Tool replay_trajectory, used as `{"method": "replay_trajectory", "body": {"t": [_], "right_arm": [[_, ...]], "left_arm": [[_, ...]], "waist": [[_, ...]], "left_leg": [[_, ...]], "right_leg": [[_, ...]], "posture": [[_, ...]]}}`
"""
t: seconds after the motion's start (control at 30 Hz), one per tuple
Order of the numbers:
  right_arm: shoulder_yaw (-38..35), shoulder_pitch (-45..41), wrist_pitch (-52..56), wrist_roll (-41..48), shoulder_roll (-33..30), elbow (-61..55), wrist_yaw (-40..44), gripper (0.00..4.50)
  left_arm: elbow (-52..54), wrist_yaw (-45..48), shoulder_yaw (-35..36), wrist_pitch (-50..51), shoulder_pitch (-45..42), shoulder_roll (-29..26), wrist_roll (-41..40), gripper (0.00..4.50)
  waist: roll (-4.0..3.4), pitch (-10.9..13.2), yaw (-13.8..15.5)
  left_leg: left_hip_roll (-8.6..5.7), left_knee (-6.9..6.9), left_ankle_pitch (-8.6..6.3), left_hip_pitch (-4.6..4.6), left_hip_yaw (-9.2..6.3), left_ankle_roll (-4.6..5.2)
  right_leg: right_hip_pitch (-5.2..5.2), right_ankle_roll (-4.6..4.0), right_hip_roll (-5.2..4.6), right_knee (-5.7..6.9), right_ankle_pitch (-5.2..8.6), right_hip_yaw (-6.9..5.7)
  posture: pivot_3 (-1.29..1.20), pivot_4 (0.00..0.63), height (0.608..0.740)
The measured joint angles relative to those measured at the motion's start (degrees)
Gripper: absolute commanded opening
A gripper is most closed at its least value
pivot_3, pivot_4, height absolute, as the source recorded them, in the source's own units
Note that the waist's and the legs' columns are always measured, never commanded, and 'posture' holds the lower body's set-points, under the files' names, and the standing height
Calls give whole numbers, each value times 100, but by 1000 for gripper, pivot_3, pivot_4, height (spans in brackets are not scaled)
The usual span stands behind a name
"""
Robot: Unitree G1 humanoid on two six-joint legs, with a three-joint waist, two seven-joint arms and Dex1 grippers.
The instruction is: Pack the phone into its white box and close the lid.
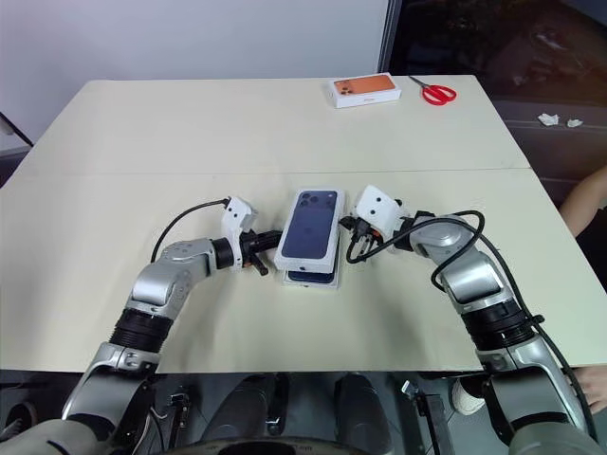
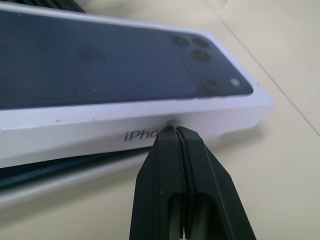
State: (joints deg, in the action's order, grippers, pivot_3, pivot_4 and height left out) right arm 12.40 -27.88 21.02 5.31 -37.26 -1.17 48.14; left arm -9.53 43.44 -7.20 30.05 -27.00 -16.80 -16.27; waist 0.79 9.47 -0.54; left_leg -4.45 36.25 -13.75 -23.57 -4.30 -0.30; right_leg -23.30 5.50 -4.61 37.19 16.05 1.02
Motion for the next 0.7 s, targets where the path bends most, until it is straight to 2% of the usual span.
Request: {"method": "replay_trajectory", "body": {"t": [0.7], "right_arm": [[-21,436,16,-188,-237,-561,392,42]], "left_arm": [[1054,-5,-3,564,467,-146,-67,0]], "waist": [[0,0,0]], "left_leg": [[1,0,1,0,0,-2]], "right_leg": [[0,0,1,0,0,1]], "posture": [[0,150,740]]}}
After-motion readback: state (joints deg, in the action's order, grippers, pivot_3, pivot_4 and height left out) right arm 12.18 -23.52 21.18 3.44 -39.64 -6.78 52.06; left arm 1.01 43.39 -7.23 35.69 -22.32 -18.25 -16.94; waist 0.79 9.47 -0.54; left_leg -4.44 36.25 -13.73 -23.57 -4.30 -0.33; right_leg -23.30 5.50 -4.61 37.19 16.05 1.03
